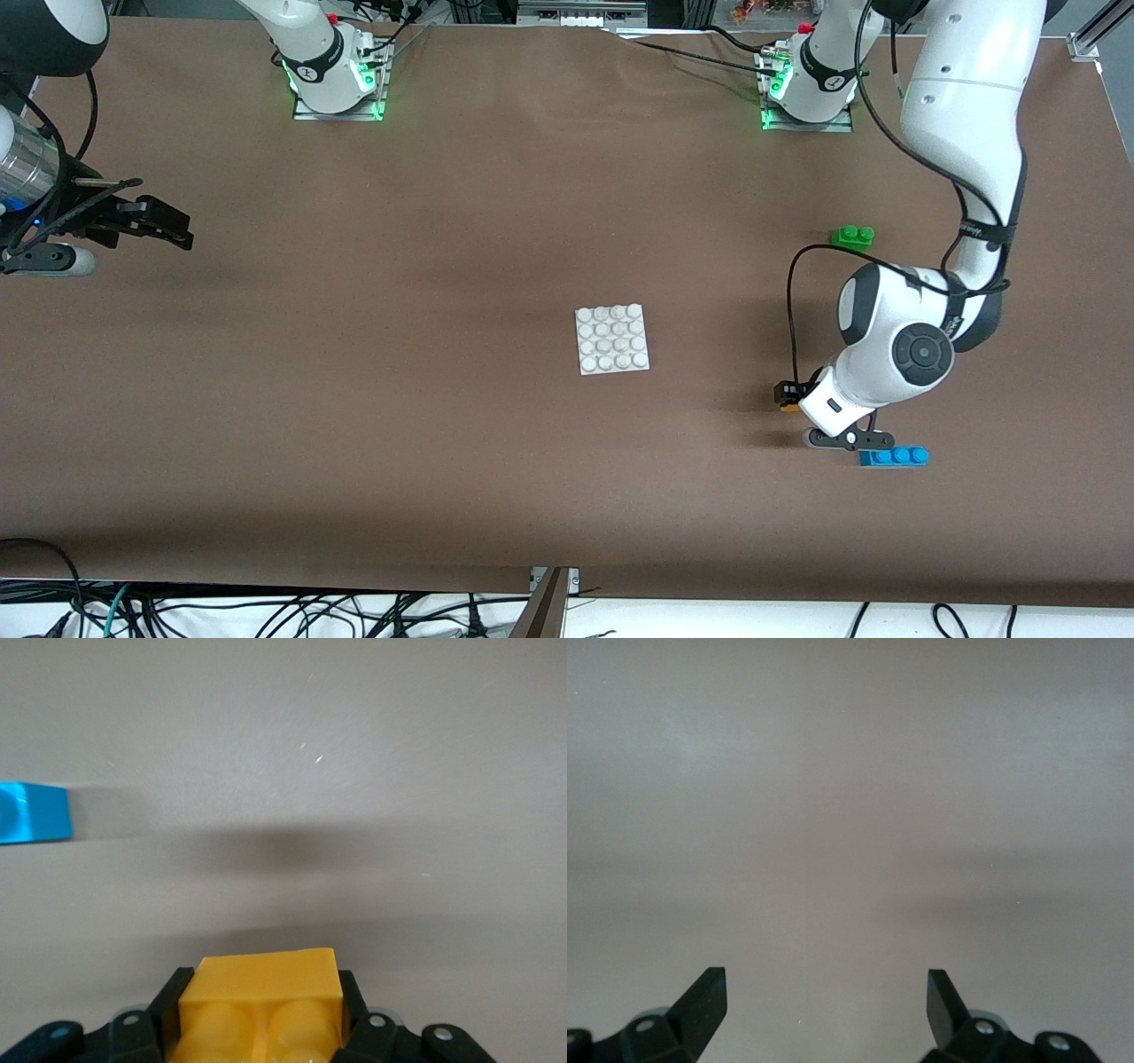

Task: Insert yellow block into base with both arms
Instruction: 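Lift the yellow block and carry it over the white base plate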

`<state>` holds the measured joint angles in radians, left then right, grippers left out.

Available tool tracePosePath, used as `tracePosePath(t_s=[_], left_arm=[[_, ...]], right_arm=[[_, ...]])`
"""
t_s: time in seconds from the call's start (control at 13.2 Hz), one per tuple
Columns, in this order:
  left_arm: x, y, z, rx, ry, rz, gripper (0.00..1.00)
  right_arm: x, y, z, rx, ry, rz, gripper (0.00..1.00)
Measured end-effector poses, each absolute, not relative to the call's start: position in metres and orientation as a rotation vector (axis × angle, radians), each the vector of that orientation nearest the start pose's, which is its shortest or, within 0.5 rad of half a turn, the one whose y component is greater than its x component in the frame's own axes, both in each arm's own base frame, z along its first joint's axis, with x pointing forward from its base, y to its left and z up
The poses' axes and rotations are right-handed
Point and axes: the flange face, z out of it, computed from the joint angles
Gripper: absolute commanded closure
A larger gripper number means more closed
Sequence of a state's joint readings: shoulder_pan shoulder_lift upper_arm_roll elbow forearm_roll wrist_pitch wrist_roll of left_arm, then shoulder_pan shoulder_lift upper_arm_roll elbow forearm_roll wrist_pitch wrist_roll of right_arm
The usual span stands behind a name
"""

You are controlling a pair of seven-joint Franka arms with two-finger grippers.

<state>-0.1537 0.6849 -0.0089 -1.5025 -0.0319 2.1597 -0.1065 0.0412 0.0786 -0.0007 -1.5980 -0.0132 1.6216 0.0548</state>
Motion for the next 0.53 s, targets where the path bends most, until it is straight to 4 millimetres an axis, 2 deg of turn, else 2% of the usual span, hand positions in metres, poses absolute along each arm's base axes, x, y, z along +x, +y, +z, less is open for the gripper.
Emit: tracePosePath(t_s=[0.08, 0.23, 0.38, 0.53], left_arm=[[0.703, -0.127, 0.285, -3.179, 0.054, 0.058, 0.63], [0.700, -0.175, 0.320, -3.197, -0.029, 0.067, 0.64], [0.681, -0.247, 0.329, -3.197, -0.044, 0.073, 0.64], [0.653, -0.316, 0.326, -3.190, -0.023, 0.086, 0.64]], right_arm=[[0.579, 0.022, 0.571, -3.156, 0.021, 0.086, 0.00], [0.579, 0.022, 0.571, -3.156, 0.021, 0.086, 0.00], [0.579, 0.022, 0.571, -3.157, 0.021, 0.086, 0.00], [0.579, 0.022, 0.571, -3.157, 0.021, 0.087, 0.00]])
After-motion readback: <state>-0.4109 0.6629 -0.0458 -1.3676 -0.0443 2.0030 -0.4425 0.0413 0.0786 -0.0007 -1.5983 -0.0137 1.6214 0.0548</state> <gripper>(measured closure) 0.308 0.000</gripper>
